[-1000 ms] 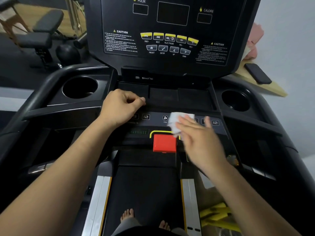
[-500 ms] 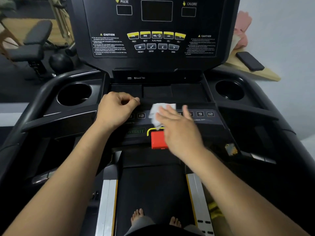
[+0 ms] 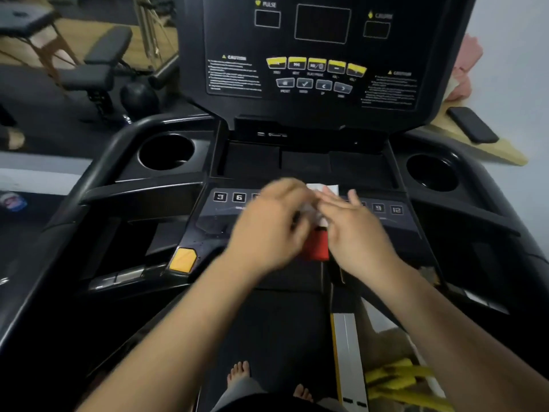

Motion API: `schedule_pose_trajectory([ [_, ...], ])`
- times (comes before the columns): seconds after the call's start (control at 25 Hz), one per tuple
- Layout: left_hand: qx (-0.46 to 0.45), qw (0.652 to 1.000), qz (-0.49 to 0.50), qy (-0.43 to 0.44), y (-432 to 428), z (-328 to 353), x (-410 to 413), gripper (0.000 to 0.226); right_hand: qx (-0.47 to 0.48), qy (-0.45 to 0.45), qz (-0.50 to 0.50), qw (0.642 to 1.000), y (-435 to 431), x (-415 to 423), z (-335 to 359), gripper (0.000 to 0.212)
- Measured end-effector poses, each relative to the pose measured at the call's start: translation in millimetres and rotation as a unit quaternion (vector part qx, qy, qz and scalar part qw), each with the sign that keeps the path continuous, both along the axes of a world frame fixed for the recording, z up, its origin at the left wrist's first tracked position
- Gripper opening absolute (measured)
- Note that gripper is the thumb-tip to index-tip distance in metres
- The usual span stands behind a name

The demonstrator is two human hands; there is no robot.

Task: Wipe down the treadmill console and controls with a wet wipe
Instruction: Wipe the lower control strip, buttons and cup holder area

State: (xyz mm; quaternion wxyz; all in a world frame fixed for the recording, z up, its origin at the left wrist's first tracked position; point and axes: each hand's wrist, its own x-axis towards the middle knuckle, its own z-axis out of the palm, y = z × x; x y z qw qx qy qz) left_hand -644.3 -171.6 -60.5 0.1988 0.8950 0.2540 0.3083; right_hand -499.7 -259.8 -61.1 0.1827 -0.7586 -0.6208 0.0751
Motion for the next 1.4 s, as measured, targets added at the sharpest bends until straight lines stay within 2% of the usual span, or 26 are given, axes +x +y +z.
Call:
schedule_pose_trajectory([
  [0.08,-0.044,0.998,-0.005,0.033,-20.3,-11.4,2.2,0.047,-0.012,0.050,0.023,0.998,4.8,-17.4,3.8,0.043],
  [0.16,-0.011,0.996,0.037,0.083,-21.5,-22.7,-5.0,0.044,0.047,0.093,0.025,0.994,-2.2,-7.8,6.6,0.049],
  [0.24,0.074,0.981,0.082,0.157,-13.9,-24.9,-16.2,0.038,0.131,0.059,-0.018,0.989,-11.7,25.3,0.7,0.048],
  [0.28,0.090,0.971,0.107,0.192,-11.6,-24.0,-22.4,0.045,0.139,0.028,-0.054,0.988,-16.7,42.4,-4.4,0.045],
  [0.36,0.090,0.954,0.165,0.235,-10.9,-23.4,-35.7,0.059,0.103,-0.024,-0.113,0.988,-23.7,65.3,-13.9,0.043],
  [0.44,0.069,0.938,0.211,0.268,-14.3,-23.5,-45.2,0.065,0.080,-0.049,-0.124,0.988,-25.0,71.2,-22.8,0.049],
  [0.6,0.034,0.943,0.198,0.266,-23.8,-19.4,-32.5,0.078,0.087,-0.074,-0.120,0.986,-22.9,70.7,-27.9,0.059],
  [0.8,0.050,0.950,0.045,0.304,-40.2,-19.8,16.1,0.083,0.097,-0.086,-0.118,0.985,-23.0,72.9,-30.7,0.055],
  [0.88,0.059,0.948,0.056,0.309,-38.2,-24.3,7.6,0.083,0.101,-0.085,-0.119,0.984,-23.5,73.8,-30.3,0.054],
  [1.08,0.054,0.947,0.178,0.263,-5.2,-37.8,-61.1,0.091,0.114,-0.088,-0.119,0.982,-23.9,73.0,-32.0,0.054],
  [1.2,-0.009,0.939,0.219,0.266,18.0,-34.2,-70.9,0.094,0.119,-0.094,-0.121,0.981,-22.2,73.2,-33.6,0.054],
  [1.28,-0.011,0.936,0.223,0.273,16.7,-29.2,-61.3,0.094,0.121,-0.091,-0.123,0.981,-22.4,73.0,-33.5,0.054],
  [1.4,0.041,0.937,0.157,0.310,-10.7,-30.7,-48.6,0.094,0.120,-0.093,-0.123,0.981,-22.4,74.1,-34.8,0.053],
])
